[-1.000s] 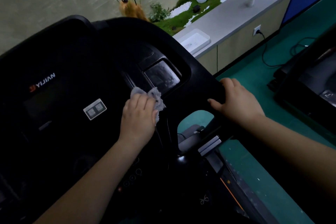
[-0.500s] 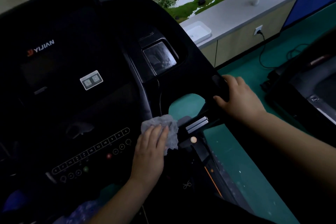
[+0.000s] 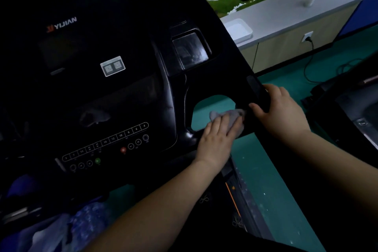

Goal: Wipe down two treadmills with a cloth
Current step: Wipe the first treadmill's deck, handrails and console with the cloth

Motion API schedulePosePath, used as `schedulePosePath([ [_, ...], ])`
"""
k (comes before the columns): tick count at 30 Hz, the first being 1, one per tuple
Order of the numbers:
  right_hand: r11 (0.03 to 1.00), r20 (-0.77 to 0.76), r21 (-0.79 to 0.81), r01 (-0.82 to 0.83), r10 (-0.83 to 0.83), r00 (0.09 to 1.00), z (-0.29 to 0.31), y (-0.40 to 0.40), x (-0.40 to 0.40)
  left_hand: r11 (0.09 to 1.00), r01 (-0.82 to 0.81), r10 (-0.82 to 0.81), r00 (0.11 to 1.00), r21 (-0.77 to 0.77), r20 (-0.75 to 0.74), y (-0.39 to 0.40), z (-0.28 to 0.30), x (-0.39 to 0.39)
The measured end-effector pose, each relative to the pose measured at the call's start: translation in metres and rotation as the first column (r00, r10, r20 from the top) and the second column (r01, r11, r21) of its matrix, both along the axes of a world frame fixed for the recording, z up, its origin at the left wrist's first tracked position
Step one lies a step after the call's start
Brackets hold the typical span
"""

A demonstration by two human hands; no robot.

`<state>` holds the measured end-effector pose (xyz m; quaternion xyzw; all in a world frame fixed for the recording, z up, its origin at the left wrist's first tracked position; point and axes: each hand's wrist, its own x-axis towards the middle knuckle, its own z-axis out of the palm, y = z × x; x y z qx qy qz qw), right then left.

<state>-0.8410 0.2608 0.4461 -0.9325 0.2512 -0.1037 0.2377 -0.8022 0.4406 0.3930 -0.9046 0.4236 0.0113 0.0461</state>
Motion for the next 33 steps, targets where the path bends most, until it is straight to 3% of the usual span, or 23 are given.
schedulePosePath([
  [7,0.997,-0.036,-0.073,-0.03,0.028,0.999,0.003,0.004,-0.001,0.991,-0.075,0.09,0.986,-0.108,0.142,0.118,-0.001,-0.01],
  [11,0.971,0.081,-0.208,-0.121,0.14,0.987,0.01,0.02,-0.001,0.962,-0.202,0.229,0.963,-0.181,0.141,0.169,0.007,-0.021],
  [13,0.952,0.111,-0.192,-0.239,0.263,0.958,0.01,0.038,0.001,0.886,-0.393,0.421,0.904,-0.248,0.073,0.191,0.017,-0.029],
  [15,0.916,0.103,-0.149,-0.371,0.388,0.916,0.004,0.062,0.006,0.693,-0.618,0.661,0.751,-0.371,-0.018,0.211,0.025,-0.03],
  [16,0.897,0.1,-0.132,-0.422,0.436,0.895,-0.001,0.073,0.009,0.578,-0.681,0.741,0.668,-0.45,-0.06,0.218,0.031,-0.028],
  [18,0.872,0.08,-0.111,-0.477,0.487,0.87,-0.013,0.093,0.017,0.506,-0.667,0.782,0.622,-0.547,-0.034,0.22,0.038,-0.02],
  [20,0.871,0.034,-0.083,-0.485,0.489,0.872,-0.026,0.109,0.027,0.564,-0.625,0.721,0.691,-0.54,-0.047,0.207,0.033,-0.01],
  [22,0.869,-0.026,-0.087,-0.487,0.487,0.873,-0.038,0.119,0.038,0.722,-0.512,0.566,0.824,-0.466,-0.028,0.182,0.021,-0.002],
  [24,0.846,-0.111,-0.16,-0.509,0.497,0.861,-0.049,0.124,0.047,0.817,-0.432,0.463,0.886,-0.382,-0.014,0.156,0.007,0.001],
  [27,0.83,-0.193,-0.237,-0.504,0.469,0.862,-0.056,0.129,0.052,0.841,-0.388,0.411,0.911,-0.377,-0.021,0.142,0.002,0.006],
  [30,0.84,-0.199,-0.271,-0.47,0.428,0.881,-0.058,0.133,0.054,0.897,-0.308,0.347,0.935,-0.318,0.072,0.174,-0.006,0.01],
  [33,0.854,-0.193,-0.276,-0.441,0.401,0.896,-0.059,0.143,0.058,0.853,-0.398,0.455,0.885,-0.337,0.105,0.231,-0.012,0.007],
])
